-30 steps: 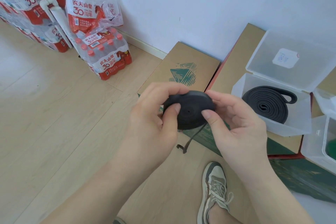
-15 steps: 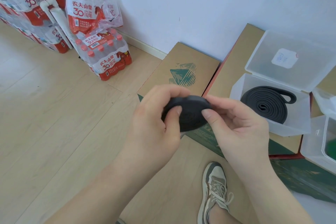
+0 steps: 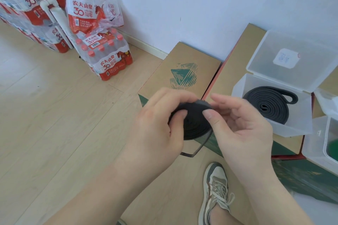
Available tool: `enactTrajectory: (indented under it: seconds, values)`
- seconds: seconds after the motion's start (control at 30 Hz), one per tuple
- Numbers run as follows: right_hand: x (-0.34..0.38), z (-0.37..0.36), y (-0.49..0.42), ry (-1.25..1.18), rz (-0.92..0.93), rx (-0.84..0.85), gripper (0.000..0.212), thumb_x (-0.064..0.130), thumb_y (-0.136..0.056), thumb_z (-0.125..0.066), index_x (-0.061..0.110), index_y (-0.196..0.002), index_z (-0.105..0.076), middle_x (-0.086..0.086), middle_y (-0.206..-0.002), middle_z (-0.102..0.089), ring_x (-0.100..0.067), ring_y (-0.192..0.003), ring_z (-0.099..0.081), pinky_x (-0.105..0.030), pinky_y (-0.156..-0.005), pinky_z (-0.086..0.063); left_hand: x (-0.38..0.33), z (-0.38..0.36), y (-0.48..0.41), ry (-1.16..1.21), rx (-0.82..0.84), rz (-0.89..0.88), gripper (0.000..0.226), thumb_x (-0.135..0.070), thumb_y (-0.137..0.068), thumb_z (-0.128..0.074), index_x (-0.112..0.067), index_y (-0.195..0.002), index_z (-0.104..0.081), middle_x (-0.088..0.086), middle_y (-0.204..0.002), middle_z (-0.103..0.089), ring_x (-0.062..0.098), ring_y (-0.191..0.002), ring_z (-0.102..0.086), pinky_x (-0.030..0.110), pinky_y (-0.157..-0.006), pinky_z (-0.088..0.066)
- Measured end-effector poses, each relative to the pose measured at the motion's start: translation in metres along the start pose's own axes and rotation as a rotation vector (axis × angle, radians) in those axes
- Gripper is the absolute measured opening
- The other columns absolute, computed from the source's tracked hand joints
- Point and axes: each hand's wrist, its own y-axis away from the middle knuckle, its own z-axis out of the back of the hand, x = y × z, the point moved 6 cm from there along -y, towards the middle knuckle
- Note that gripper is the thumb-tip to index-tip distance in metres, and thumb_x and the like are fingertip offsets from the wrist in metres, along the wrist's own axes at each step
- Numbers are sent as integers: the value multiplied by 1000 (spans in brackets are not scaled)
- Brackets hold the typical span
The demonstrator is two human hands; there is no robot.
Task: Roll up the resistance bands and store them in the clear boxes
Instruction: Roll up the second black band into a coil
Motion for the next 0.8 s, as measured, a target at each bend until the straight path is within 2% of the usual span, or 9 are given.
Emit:
enactTrajectory:
  seconds: [0.07, 0.13, 0.2, 0.3, 0.4, 0.5, 0.57, 0.7, 0.8]
  values:
    - [-1, 1, -1, -89, -67, -17, 38, -6, -86, -77, 25, -107, -74, 1, -99, -77, -12, -93, -73, -15, -81, -56, 5, 4, -1, 108, -70, 126, 43, 5, -93, -61, -32, -114, -63, -19, -109, -64, 8, -110, -62, 34, -83, -58]
    - [-2, -2, -2, -97, -73, 11, 41, -10, -89, -73, 24, -110, -73, 1, -102, -78, -12, -96, -73, -16, -84, -56, 10, 6, -1, 176, -111, 239, 44, 2, -95, -60, -40, -111, -58, -22, -109, -64, 9, -109, -62, 35, -80, -58]
    - [-2, -4, -2, -60, -54, 28, 43, -13, -91, -68, 25, -112, -74, 3, -103, -77, -11, -97, -73, -17, -87, -55, 14, 5, -2, 174, -100, 274, 42, 0, -95, -61, -40, -108, -56, -22, -109, -64, 8, -107, -63, 36, -80, -58]
    - [2, -5, -1, 78, 66, 64, 46, -16, -93, -62, 23, -112, -75, 6, -102, -75, -12, -98, -70, -18, -86, -53, 9, 2, -1, 35, -56, 177, 40, -3, -89, -67, -35, -111, -55, -17, -112, -64, 4, -107, -64, 26, -91, -55]
    - [5, -7, 1, 195, 202, 102, 41, -20, -93, -60, 11, -112, -77, -7, -102, -71, -22, -100, -68, -30, -88, -53, -2, -3, 0, -99, 28, 8, 40, -2, -86, -71, -24, -118, -62, -14, -110, -67, -2, -101, -61, 9, -89, -46]
    - [3, -8, 3, 119, 124, 68, 38, -15, -91, -67, 15, -111, -77, 0, -100, -76, -22, -98, -72, -27, -88, -56, -5, -4, 0, -141, 57, -46, 34, 2, -85, -73, -20, -111, -69, -13, -102, -70, -4, -95, -59, 2, -84, -38]
    - [-2, -5, 3, -26, -23, 6, 39, -8, -87, -75, 24, -110, -74, 4, -98, -78, -19, -97, -75, -25, -88, -58, -3, 0, 0, -96, 15, -14, 35, 5, -85, -71, -21, -110, -68, -13, -104, -69, -4, -99, -59, 5, -86, -41]
    - [-4, -7, 1, -68, -75, 58, 40, -7, -86, -76, 22, -113, -72, 3, -105, -78, -18, -102, -74, -30, -91, -60, 9, 4, 0, 176, -78, 223, 40, 2, -92, -63, -34, -108, -60, -18, -106, -67, 7, -109, -64, 33, -88, -56]
    - [-4, -8, 0, -83, -84, 70, 43, -13, -90, -70, 22, -114, -72, 4, -105, -77, -11, -100, -73, -17, -84, -57, 14, 4, -1, 239, -64, 286, 35, -6, -91, -64, -37, -104, -58, -19, -104, -66, 11, -104, -65, 41, -84, -59]
